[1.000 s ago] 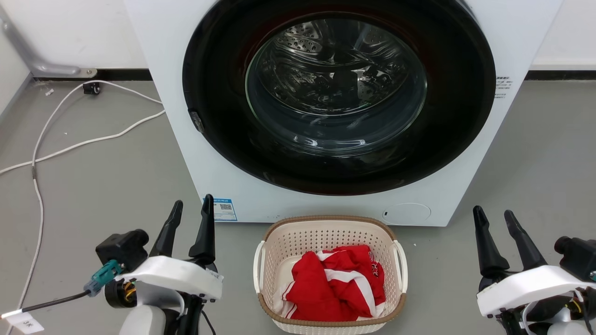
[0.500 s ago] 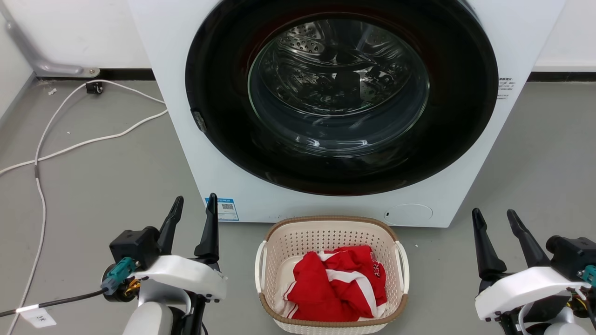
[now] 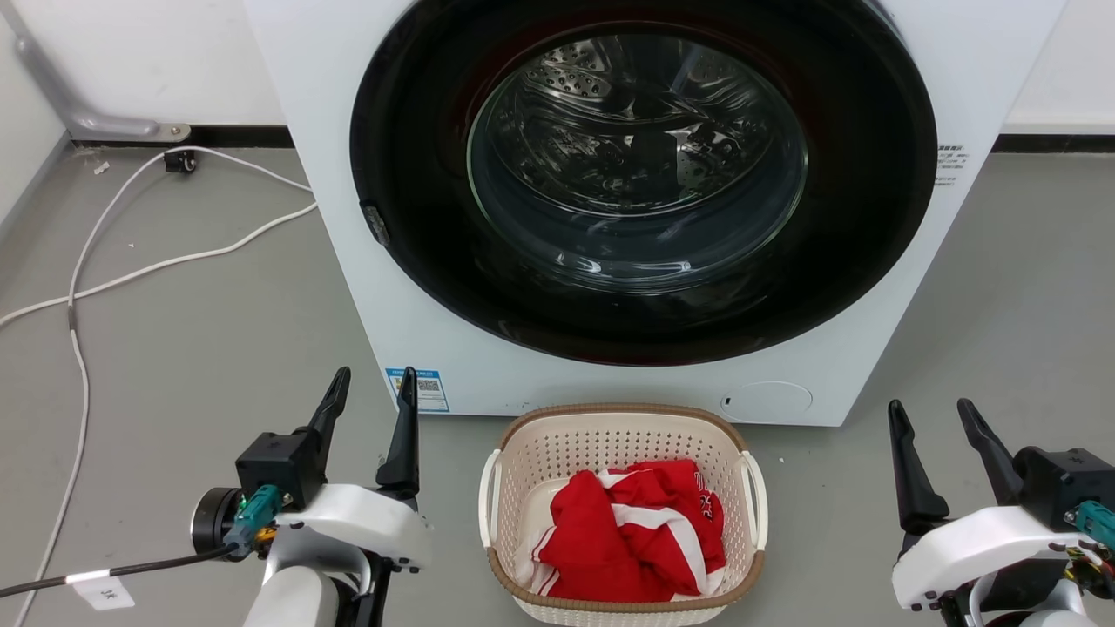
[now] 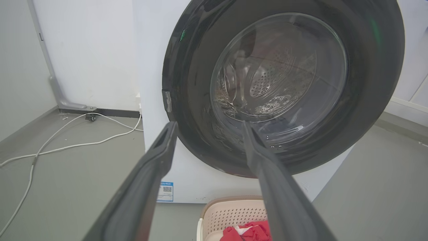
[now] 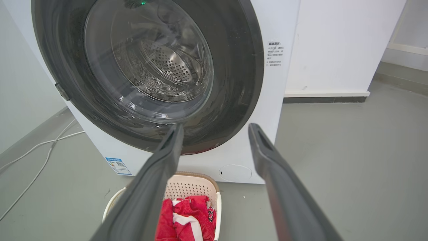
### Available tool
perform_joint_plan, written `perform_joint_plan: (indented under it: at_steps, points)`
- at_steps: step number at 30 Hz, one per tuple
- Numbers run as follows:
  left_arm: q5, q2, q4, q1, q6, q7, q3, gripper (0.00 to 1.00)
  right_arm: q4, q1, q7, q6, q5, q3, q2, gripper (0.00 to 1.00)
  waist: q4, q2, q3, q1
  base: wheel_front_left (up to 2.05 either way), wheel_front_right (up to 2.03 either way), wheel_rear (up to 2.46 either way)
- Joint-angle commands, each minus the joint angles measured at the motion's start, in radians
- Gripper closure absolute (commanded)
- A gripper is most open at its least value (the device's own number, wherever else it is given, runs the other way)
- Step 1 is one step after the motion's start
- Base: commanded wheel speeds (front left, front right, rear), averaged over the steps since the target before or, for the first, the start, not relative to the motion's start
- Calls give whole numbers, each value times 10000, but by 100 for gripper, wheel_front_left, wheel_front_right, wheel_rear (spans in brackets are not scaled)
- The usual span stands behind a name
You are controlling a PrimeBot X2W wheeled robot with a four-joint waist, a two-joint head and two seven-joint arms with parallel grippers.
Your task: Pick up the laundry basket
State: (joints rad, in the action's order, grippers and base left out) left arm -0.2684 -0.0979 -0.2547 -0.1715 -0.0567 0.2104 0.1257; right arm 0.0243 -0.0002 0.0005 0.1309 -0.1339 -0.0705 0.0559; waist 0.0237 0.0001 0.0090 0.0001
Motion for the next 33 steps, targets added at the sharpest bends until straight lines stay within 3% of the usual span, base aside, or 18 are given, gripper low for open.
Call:
perform_joint_plan:
  at_steps: [1, 19, 33]
  points:
    - [263, -67, 18, -178, 67, 86, 56, 0, -64, 20, -30, -3, 258, -26, -39, 0, -2, -1, -26, 0, 0, 0, 0]
    - [1422, -66, -308, -292, 224, 414, 251, 0, -50, 154, -96, -3, 1581, -85, -67, 0, 9, -1, 17, -1, 0, 0, 0]
    - [1354, 71, -488, -351, 40, 558, 247, 0, 4, 208, -158, -5, 1815, -141, -78, 0, 66, -1, 2, -1, 0, 0, 0]
